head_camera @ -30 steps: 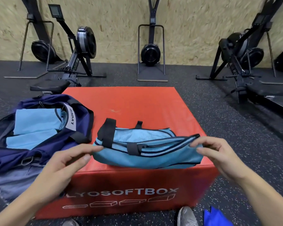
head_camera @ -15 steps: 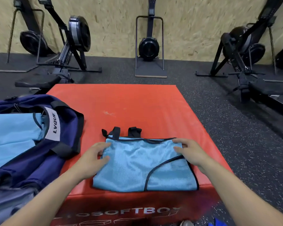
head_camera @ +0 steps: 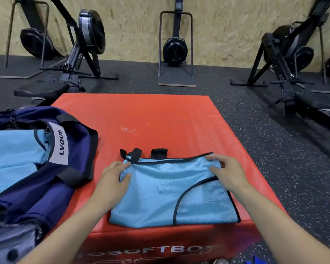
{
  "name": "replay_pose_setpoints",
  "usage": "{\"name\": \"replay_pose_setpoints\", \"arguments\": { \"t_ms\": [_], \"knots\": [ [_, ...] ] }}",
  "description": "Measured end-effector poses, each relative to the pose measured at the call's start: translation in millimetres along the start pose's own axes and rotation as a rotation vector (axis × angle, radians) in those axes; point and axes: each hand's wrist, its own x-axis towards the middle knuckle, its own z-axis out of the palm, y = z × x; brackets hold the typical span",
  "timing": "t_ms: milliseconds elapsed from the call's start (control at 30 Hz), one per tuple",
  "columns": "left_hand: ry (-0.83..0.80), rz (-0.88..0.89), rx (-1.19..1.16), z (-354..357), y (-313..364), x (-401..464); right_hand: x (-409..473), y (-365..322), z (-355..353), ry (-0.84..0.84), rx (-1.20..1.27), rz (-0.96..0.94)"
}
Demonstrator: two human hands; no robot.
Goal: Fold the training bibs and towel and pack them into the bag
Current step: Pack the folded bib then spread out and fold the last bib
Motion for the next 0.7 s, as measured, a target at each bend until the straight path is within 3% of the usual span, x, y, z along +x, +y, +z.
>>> {"name": "replay_pose_setpoints", "arguments": {
  "t_ms": [100, 200, 267, 333, 433, 533, 633, 700],
  "knots": [
    [0.024, 0.025, 0.259, -1, 0, -9, -2, 5, 6, 0.073, -0.167, -0.05],
    [0.22, 0.309, 0.481, -2, 15, -12, -7, -3, 28, 0.279, -0.482, -0.399],
    [0.206, 0.467, 0.487, 4, 24, -14, -18, -20, 56, 0.205, -0.484, -0.603],
    [0.1, 0.492, 0.53, 18, 22, -15, -29, -28, 87, 0.07, -0.476, -0.707],
    [-0.02, 0.39, 0.578, 32, 9, -17, -34, -19, 115, -0.043, -0.621, -0.704],
    [-0.043, 0.343, 0.576, 33, -2, -15, -29, -11, 116, -0.132, -0.685, -0.531],
    [-0.029, 0.351, 0.576, 32, -1, -11, -23, -16, 113, -0.116, -0.696, -0.469],
    [-0.013, 0.387, 0.626, 30, 9, -7, -26, -27, 118, -0.106, -0.682, -0.534]
  ]
}}
